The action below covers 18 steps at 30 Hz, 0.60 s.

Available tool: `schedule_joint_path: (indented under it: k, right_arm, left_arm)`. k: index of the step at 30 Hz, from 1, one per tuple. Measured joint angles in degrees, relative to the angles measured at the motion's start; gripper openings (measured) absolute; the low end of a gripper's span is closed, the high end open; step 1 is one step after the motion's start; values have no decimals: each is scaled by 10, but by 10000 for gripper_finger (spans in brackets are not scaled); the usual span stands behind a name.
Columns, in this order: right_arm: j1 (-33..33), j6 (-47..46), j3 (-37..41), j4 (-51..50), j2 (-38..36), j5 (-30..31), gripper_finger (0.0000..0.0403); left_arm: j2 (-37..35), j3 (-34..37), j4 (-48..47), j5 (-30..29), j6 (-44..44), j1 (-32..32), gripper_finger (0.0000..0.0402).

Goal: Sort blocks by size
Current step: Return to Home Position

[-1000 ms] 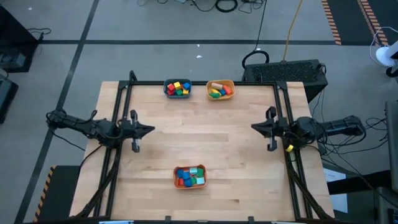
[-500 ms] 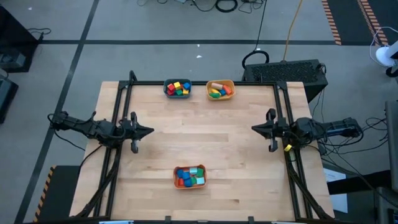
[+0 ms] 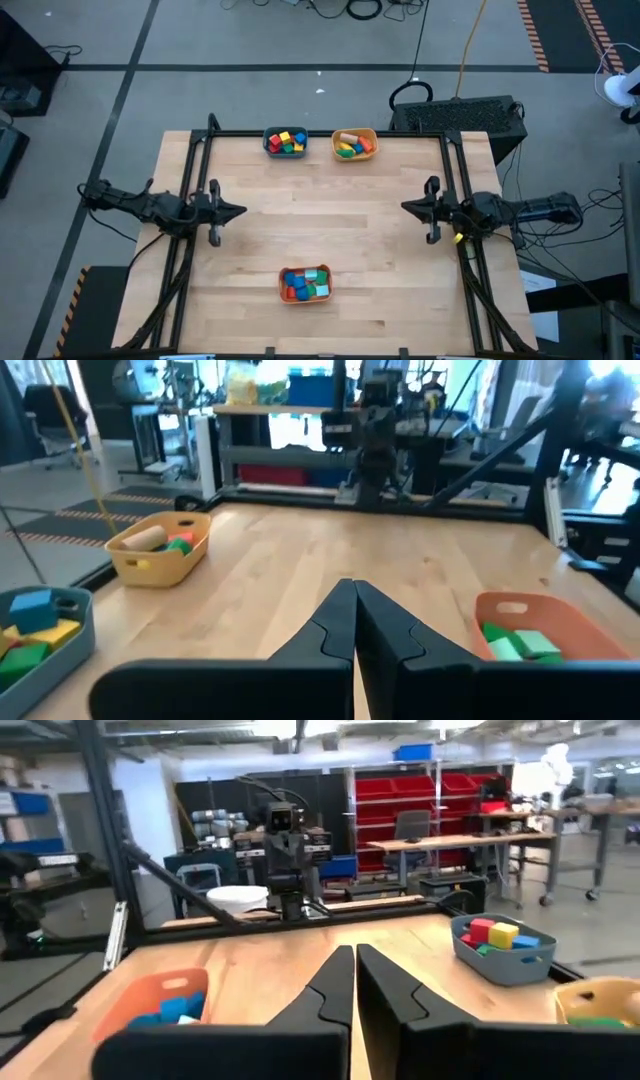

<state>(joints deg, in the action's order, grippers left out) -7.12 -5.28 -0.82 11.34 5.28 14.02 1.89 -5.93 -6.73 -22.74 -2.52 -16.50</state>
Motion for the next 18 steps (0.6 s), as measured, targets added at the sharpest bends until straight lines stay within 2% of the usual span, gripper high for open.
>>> schedule_joint_path:
  k: [5, 9, 18]
  right_arm:
    - [26, 19, 0, 3, -12, -61, 0]
    - [55, 21, 0, -10, -34, -90, 0]
    - [91, -24, 0, -49, -52, -182, 0]
  left_arm:
    - [-19, 11, 15, 1, 17, 0, 6]
    - [-19, 44, 74, -1, 29, 9, 6]
    - [-19, 44, 70, 52, 37, 39, 6]
